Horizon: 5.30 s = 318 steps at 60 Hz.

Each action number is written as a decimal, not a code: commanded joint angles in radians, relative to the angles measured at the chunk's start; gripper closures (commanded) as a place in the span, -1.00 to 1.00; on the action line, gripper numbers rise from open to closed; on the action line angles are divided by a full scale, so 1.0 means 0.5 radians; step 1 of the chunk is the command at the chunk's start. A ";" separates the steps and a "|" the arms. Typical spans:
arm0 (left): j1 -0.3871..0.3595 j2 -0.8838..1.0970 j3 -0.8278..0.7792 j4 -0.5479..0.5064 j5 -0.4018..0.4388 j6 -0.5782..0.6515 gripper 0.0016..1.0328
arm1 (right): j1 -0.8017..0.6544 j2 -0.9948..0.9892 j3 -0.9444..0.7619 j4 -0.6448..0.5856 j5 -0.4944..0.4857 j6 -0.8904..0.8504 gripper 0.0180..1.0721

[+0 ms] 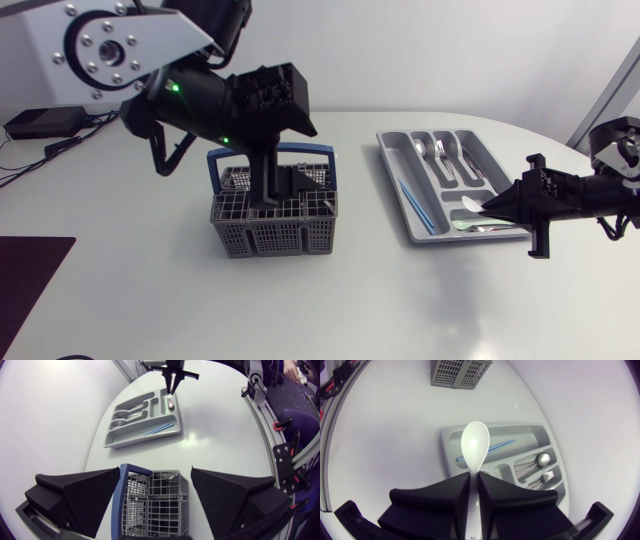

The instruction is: Unload the cutlery basket into the drawer organizer.

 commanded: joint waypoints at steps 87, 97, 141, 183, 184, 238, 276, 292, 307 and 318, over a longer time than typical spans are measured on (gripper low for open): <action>-0.297 0.361 0.024 -0.077 -0.412 0.971 -0.85 | 0.090 -0.087 0.001 0.233 0.317 -0.209 -0.23; -0.312 0.379 -0.087 0.122 -0.531 1.060 -0.54 | 0.078 -0.250 -0.113 0.220 0.167 -0.102 -0.26; -0.291 0.419 -0.335 0.463 -0.672 1.183 0.48 | 0.060 -0.734 -0.643 0.211 -0.051 0.003 -0.30; -0.297 0.364 -0.403 0.585 -0.709 1.177 0.94 | 0.072 -0.848 -0.748 0.186 -0.079 0.046 -0.30; -0.297 0.354 -0.406 0.585 -0.709 1.174 0.94 | 0.072 -0.851 -0.748 0.186 -0.079 0.046 -0.31; -0.291 -0.087 -0.430 0.496 -0.706 0.968 0.94 | 0.158 -1.256 -0.840 0.018 -0.079 0.159 -0.31; -0.309 -0.317 -0.406 0.374 -0.706 0.879 0.94 | 0.231 -1.566 -0.886 -0.120 -0.079 0.267 -0.31; -0.417 -0.275 -0.308 0.447 -0.807 0.567 0.94 | 0.271 -1.633 -0.846 -0.065 -0.091 0.549 -0.31; -0.512 0.094 0.137 0.328 -0.890 -0.302 0.94 | 0.523 -1.857 -0.932 0.386 0.010 1.402 -0.31; -0.463 0.413 0.521 0.110 -0.764 -0.971 0.94 | 0.842 -1.925 -0.993 0.659 0.329 1.847 -0.30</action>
